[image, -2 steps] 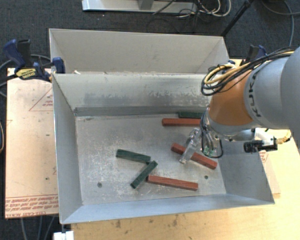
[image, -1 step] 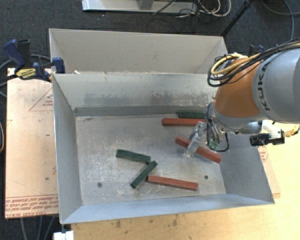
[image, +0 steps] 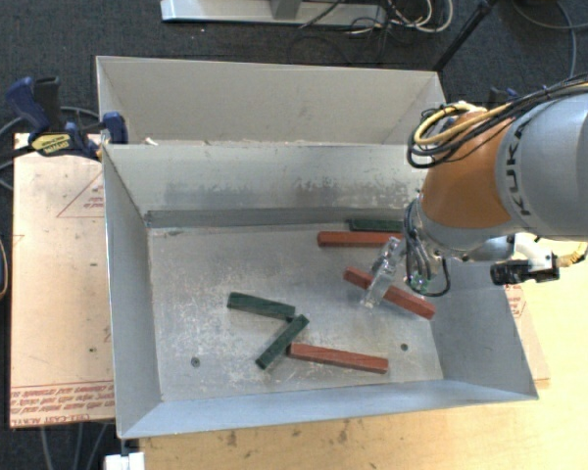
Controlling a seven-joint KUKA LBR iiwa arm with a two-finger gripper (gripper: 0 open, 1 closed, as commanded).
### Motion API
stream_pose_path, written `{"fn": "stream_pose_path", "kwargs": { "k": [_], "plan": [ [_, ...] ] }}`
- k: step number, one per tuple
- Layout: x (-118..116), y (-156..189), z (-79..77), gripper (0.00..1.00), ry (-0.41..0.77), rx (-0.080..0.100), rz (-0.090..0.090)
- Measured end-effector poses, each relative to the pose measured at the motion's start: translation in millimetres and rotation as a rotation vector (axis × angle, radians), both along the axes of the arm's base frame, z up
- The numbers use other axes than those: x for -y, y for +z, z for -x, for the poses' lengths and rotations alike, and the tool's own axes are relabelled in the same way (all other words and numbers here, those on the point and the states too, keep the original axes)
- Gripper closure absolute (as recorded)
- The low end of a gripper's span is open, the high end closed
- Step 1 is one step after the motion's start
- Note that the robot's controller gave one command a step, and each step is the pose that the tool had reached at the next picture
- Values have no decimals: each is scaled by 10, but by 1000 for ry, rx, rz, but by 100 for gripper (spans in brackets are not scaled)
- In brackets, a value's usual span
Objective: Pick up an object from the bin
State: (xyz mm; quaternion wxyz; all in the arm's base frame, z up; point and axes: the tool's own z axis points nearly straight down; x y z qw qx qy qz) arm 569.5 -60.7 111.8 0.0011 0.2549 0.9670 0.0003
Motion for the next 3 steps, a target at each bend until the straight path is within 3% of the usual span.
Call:
{"fn": "stream_pose_path", "kwargs": {
  "k": [3],
  "plan": [
    [-7,876,-41,100,6,4,0]
  ]
}}
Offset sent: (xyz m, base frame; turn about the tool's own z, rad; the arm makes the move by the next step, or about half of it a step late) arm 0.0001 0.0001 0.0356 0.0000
